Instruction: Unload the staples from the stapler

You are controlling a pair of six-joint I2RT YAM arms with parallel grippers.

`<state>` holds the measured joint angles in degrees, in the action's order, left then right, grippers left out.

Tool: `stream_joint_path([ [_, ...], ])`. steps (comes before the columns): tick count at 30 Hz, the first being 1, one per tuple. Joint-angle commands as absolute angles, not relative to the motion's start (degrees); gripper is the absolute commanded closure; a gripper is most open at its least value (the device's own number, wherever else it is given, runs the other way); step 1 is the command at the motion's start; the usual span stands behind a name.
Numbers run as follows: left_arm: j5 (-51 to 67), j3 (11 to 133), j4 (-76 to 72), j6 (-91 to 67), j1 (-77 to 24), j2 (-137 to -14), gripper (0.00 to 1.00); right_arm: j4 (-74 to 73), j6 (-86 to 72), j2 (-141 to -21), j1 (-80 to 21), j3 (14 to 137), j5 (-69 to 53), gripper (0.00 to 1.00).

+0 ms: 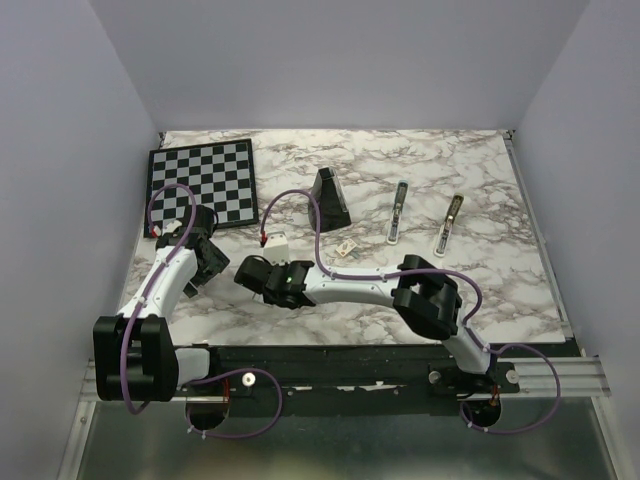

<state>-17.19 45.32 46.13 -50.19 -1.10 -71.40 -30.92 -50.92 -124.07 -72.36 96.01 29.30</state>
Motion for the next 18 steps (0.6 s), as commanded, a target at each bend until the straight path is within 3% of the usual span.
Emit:
stream_joint_path([
  [1, -18.9, 46.8, 46.8, -50.7, -0.7, -71.8, 0.18, -29.6, -50.5, -123.1, -72.3, 94.2, 30.3, 0.74],
  [18, -19.0, 46.8, 46.9, -50.7, -0.7, -72.0, 0.18, -29.3, -50.6, -121.2, -72.3, 94.0, 30.1, 0.78],
])
